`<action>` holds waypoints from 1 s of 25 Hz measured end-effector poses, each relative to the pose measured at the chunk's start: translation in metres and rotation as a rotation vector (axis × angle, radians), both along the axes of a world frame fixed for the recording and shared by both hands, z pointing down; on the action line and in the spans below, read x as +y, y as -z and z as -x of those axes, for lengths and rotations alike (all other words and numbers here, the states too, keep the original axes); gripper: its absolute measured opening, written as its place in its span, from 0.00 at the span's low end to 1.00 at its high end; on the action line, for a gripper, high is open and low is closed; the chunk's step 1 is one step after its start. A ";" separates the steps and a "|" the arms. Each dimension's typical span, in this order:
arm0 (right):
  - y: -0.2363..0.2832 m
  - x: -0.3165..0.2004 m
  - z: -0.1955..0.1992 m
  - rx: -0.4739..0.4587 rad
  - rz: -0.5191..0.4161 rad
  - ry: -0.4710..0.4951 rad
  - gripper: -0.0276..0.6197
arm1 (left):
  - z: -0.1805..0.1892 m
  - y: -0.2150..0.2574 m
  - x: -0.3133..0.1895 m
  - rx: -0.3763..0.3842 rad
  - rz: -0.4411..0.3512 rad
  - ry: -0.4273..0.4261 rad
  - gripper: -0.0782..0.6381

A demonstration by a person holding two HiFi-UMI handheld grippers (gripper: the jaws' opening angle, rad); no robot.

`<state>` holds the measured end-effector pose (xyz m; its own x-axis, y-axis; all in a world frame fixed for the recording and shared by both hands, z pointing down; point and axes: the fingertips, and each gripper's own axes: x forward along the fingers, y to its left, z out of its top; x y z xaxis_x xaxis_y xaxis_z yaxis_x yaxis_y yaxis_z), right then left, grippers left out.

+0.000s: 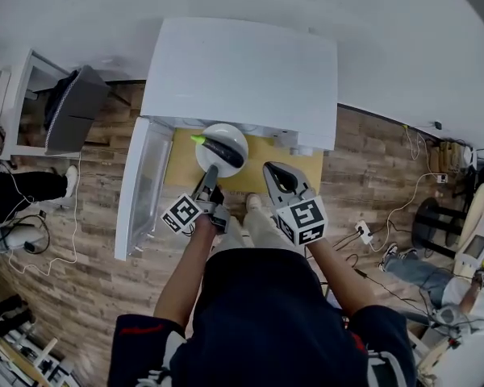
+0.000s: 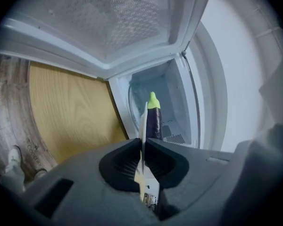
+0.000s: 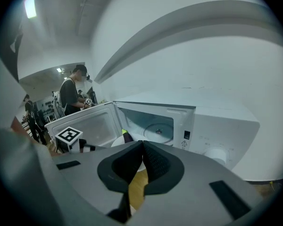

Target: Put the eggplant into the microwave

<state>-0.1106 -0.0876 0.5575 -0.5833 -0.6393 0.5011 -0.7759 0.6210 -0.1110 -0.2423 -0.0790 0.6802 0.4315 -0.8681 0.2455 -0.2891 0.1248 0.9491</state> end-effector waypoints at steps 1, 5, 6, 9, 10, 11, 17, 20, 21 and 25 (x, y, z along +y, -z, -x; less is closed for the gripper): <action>-0.002 0.001 0.001 0.005 0.003 0.006 0.06 | 0.001 -0.003 -0.004 0.014 0.004 0.012 0.16; -0.005 0.003 0.002 0.015 0.010 0.019 0.06 | 0.006 -0.011 -0.017 0.066 0.015 0.058 0.16; -0.006 0.003 0.002 0.017 0.012 0.021 0.06 | 0.007 -0.013 -0.020 0.074 0.017 0.065 0.16; -0.009 0.003 0.001 0.025 0.019 0.025 0.06 | 0.008 -0.017 -0.028 0.089 0.025 0.079 0.16; -0.010 0.003 0.000 0.027 0.021 0.024 0.06 | 0.009 -0.019 -0.030 0.095 0.028 0.084 0.16; -0.011 0.003 -0.001 0.028 0.023 0.023 0.06 | 0.009 -0.020 -0.032 0.102 0.031 0.090 0.16; -0.018 0.001 -0.007 0.035 0.039 0.015 0.06 | 0.009 -0.027 -0.044 0.133 0.035 0.114 0.16; -0.020 -0.001 -0.007 0.034 0.044 0.014 0.06 | 0.009 -0.029 -0.050 0.154 0.037 0.121 0.16; -0.020 -0.001 -0.007 0.034 0.046 0.015 0.06 | 0.010 -0.029 -0.052 0.156 0.037 0.122 0.16; -0.023 -0.004 -0.008 0.040 0.053 0.016 0.06 | 0.011 -0.032 -0.064 0.178 0.039 0.140 0.16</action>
<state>-0.1026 -0.0917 0.5806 -0.5720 -0.6022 0.5569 -0.7707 0.6271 -0.1134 -0.2533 -0.1425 0.7118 0.3471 -0.9139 0.2105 -0.0949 0.1891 0.9774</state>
